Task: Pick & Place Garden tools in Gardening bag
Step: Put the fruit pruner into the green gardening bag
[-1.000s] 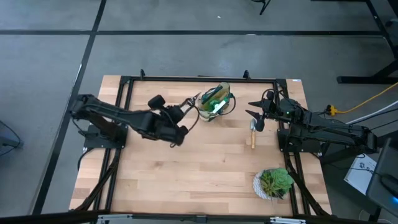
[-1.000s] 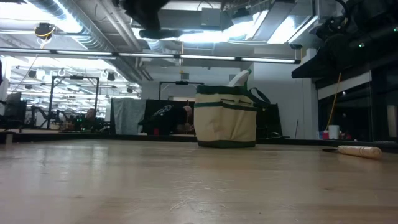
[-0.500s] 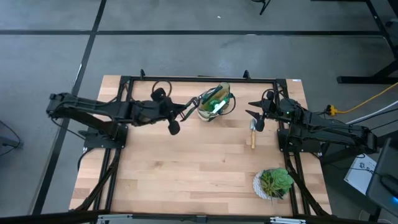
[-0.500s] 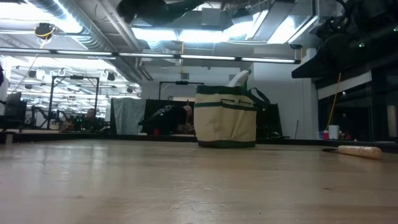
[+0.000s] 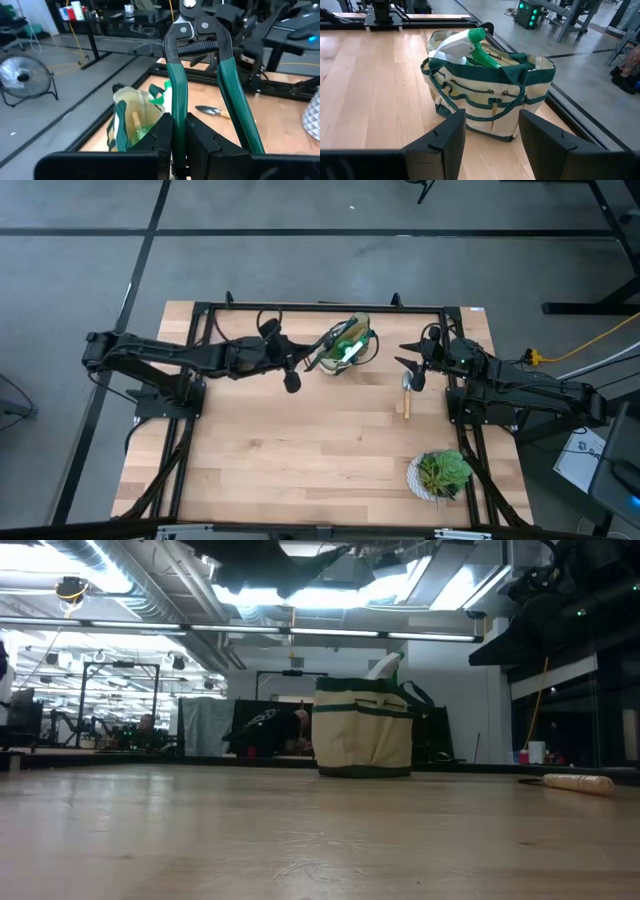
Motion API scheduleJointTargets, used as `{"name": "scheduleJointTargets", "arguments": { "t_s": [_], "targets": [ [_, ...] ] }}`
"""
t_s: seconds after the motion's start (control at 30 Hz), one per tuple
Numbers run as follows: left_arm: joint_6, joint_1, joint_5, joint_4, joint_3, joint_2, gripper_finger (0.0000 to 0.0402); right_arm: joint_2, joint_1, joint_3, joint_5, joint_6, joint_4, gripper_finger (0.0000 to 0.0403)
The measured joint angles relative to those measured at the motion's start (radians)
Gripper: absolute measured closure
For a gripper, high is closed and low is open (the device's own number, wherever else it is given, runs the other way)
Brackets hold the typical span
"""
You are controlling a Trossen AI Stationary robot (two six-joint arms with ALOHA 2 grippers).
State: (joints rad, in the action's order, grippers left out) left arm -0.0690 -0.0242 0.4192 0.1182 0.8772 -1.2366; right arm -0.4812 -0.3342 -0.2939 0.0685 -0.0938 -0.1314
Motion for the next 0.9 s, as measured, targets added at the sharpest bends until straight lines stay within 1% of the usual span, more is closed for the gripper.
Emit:
{"name": "scheduleJointTargets", "arguments": {
  "t_s": [0.17, 0.33, 0.53, 0.77, 0.9],
  "targets": [
    [0.046, -0.018, 0.000, 0.130, 0.000, -0.073, 0.0377, 0.000, 0.000, 0.000, 0.000, 0.000, 0.000, 0.0217],
    [0.049, -0.019, -0.020, 0.232, 0.000, -0.150, 0.0377, 0.000, 0.000, 0.000, 0.000, 0.000, 0.000, 0.0217],
    [0.009, -0.001, -0.022, 0.321, -0.001, -0.178, 0.0377, 0.000, 0.000, 0.000, 0.000, 0.000, 0.000, 0.0217],
    [-0.068, 0.060, -0.021, 0.336, 0.000, -0.178, 0.0377, 0.000, 0.000, 0.000, 0.000, 0.000, 0.000, 0.0217],
    [-0.074, 0.109, -0.013, 0.336, 0.000, -0.178, 0.0377, 0.000, 0.000, 0.000, 0.000, 0.000, 0.000, 0.0217]
  ]
}}
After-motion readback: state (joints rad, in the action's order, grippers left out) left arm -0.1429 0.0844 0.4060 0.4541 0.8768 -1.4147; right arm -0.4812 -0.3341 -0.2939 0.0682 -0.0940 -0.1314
